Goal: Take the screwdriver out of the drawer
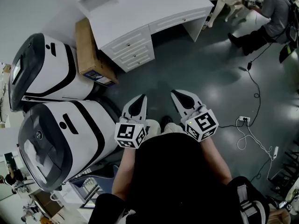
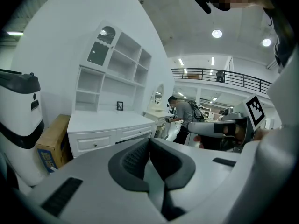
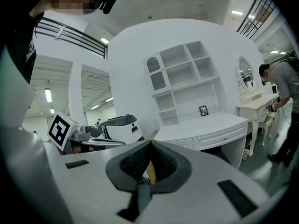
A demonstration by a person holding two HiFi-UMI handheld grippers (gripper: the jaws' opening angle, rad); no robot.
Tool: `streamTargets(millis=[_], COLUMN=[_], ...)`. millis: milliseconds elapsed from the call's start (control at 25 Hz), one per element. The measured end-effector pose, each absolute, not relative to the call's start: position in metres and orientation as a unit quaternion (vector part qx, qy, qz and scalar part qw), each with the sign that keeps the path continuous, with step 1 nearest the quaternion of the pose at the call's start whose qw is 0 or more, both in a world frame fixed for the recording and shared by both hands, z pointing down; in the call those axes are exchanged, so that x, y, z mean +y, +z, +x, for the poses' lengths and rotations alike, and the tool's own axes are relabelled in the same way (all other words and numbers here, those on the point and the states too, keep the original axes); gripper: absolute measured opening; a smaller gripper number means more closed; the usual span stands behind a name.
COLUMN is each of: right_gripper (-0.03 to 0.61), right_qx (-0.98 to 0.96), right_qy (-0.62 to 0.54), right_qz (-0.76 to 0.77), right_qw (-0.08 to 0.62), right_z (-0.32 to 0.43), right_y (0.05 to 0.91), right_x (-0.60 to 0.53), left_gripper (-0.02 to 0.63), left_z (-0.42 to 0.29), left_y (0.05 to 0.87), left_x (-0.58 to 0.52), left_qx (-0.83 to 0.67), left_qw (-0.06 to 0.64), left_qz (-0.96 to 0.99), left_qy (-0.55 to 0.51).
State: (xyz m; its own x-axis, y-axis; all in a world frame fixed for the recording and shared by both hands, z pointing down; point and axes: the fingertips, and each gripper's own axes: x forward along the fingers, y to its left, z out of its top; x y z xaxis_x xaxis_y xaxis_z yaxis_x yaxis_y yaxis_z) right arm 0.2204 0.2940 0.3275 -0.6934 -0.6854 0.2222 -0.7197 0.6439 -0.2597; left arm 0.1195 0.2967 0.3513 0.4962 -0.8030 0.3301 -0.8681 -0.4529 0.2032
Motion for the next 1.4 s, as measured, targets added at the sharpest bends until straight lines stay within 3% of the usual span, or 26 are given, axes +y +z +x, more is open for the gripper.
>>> streamTargets(millis=[760, 1400], right_gripper=[0.018, 0.018], right_qx=[-0.892, -0.899], right_qy=[0.219, 0.214], right_qz=[0.390, 0.364], right_qw=[0.066, 0.114], right_z=[0.190, 0.080], right_y=[0.359, 0.377], right_x=[0.205, 0.058], left_gripper=[0.021, 0.021], left_z=[0.093, -0.005], left_y=[0.381, 0.371], left_x=[0.207, 0.069], left_qx=[-0.472, -0.477], left_qw=[0.221, 0.212], left_qz=[0.847, 0.849], left_qy=[0.107, 0.084])
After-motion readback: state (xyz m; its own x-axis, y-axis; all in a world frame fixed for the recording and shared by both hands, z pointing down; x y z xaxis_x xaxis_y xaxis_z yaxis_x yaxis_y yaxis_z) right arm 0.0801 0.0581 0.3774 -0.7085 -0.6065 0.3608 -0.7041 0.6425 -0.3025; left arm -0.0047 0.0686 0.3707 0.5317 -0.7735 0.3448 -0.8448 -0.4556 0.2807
